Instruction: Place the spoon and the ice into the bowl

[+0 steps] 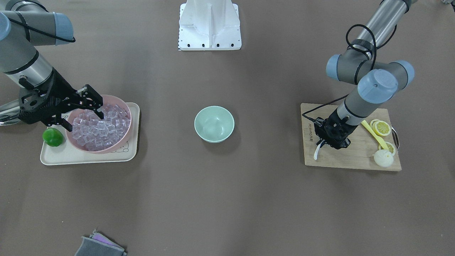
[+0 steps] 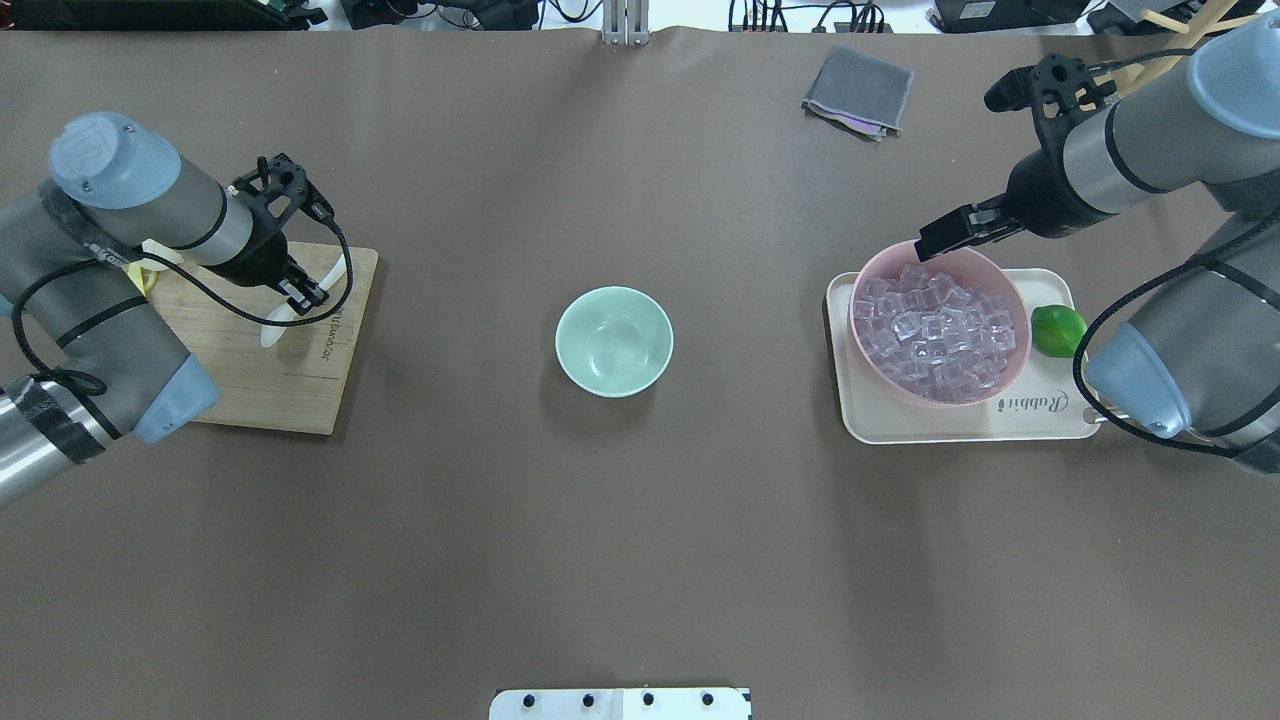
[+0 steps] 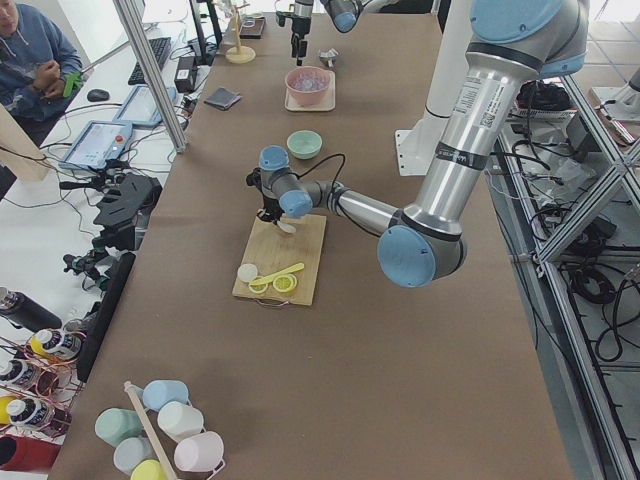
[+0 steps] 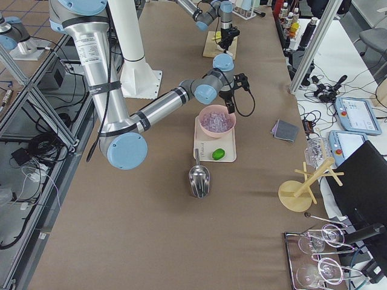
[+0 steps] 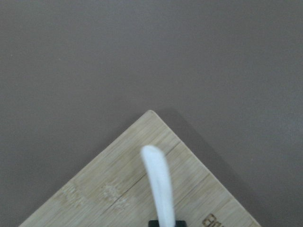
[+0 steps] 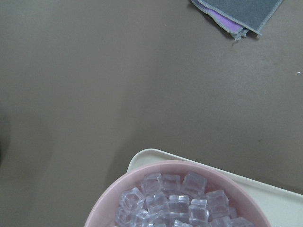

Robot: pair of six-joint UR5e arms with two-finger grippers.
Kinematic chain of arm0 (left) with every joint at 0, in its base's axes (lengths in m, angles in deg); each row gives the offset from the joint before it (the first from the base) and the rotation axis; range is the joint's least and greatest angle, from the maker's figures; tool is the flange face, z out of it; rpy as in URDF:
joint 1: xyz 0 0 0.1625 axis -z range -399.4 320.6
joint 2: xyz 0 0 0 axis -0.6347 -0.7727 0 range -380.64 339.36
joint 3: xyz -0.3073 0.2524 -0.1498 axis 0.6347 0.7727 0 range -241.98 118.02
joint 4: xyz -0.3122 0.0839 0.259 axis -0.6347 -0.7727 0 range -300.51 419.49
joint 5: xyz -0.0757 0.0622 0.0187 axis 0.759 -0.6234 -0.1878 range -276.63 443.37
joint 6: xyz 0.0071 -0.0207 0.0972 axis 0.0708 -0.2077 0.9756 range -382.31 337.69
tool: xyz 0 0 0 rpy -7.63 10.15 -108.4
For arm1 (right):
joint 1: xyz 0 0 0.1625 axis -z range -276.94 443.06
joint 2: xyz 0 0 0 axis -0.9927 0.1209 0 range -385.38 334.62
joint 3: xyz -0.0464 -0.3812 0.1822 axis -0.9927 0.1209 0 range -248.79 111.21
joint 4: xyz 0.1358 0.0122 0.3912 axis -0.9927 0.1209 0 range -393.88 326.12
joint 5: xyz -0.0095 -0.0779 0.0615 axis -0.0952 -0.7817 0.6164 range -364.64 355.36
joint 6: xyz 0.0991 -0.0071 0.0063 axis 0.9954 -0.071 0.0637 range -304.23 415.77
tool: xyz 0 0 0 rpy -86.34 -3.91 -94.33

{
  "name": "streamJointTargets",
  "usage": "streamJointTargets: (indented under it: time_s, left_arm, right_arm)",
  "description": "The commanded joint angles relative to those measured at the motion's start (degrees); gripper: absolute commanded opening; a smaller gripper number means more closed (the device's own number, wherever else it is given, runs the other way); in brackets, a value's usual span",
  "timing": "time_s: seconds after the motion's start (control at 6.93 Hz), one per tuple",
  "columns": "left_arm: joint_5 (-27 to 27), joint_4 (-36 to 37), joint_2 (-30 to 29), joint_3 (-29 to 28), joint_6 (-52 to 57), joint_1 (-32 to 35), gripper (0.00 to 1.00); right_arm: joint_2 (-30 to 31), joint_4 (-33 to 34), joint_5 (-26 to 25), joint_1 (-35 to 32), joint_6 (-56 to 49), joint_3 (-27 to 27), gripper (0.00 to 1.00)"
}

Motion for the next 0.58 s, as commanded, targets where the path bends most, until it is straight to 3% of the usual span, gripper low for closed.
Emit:
streamJointTargets:
  time_s: [0.0,0.29,0.43]
  left_arm:
    - [4.60,1.91,-3.96,0.63,-12.75,0.00,0.00]
    - [4.29,4.99,-10.54,1.60,-28.58,-1.22,0.00]
    - [4.64,8.48,-15.10,1.51,-33.70,-2.01,0.00]
  right_arm:
    - [-0.18,0.00,0.00,0.02,0.12,-0.04,0.94]
    - [-0.35,0.00,-1.22,1.59,0.12,-0.04,0.94]
    - [-0.27,0.00,-4.36,3.60,0.03,-0.04,0.92]
